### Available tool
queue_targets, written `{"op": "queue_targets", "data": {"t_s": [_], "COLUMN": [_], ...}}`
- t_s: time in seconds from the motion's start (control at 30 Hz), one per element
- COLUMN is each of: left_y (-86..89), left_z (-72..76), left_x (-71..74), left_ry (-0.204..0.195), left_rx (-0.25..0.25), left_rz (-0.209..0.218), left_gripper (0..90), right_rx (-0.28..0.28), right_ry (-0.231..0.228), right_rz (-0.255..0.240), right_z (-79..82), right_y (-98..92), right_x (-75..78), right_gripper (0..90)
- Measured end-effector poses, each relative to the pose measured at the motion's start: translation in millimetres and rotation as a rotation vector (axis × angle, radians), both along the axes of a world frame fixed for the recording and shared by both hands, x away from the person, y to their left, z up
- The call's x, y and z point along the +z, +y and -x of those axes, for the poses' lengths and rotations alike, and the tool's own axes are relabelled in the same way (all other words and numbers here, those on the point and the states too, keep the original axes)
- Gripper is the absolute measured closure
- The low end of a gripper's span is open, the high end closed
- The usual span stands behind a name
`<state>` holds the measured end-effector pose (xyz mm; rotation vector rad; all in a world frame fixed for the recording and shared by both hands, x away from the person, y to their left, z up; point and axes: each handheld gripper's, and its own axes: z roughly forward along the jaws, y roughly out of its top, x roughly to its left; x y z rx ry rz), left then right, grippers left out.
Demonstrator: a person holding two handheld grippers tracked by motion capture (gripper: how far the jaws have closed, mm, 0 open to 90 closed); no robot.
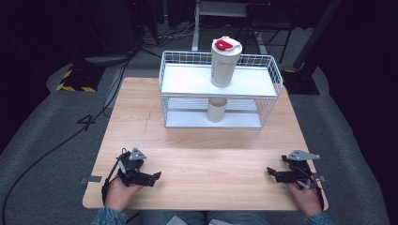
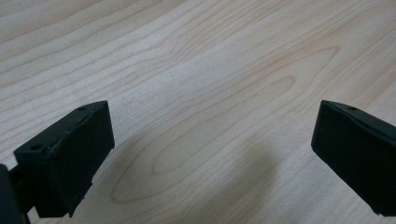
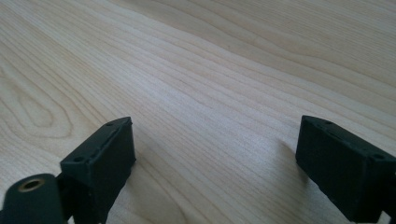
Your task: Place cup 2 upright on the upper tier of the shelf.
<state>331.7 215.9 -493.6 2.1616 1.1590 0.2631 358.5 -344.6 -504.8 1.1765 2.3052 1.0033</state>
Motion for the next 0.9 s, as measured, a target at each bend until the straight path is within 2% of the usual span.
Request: {"op": "queue_targets", "data": {"t_s": [0.2,0.33,0.37,0.43,0.47,0.53,0.63,0.9], "left_y": [1.3,0.0,-1.9,-2.6,-3.0,-2.7,-2.3,-3.5], "left_z": [0.5,1.2,1.2,0.8,0.8,1.3,0.8,-0.8], "left_x": [-4.3,-5.7,-7.7,-8.6,-10.0,-12.2,-12.5,-12.5], "left_ry": [-0.038,-0.052,-0.056,-0.057,-0.069,-0.081,-0.077,-0.081], "left_rx": [0.032,0.022,0.012,0.003,0.001,0.019,0.044,0.064], "left_rz": [-0.027,-0.048,-0.072,-0.083,-0.087,-0.067,-0.061,-0.067], "left_gripper": [0.0,0.0,0.0,0.0,0.0,0.0,0.0,0.1], "right_rx": [0.0,0.0,0.0,0.0,0.0,0.0,-0.001,-0.003], "right_ry": [0.0,0.0,0.0,0.0,0.0,0.0,0.0,-0.001], "right_rz": [0.0,0.001,0.0,0.0,0.0,0.0,0.003,0.006], "right_z": [0.0,0.0,0.0,0.0,0.0,0.0,0.1,0.3], "right_y": [0.0,0.0,0.0,0.0,0.0,0.0,0.0,0.2], "right_x": [0.0,0.0,0.0,0.0,0.0,0.0,0.1,0.1], "right_gripper": [12.0,12.0,12.0,12.0,12.0,12.0,12.0,11.9]}}
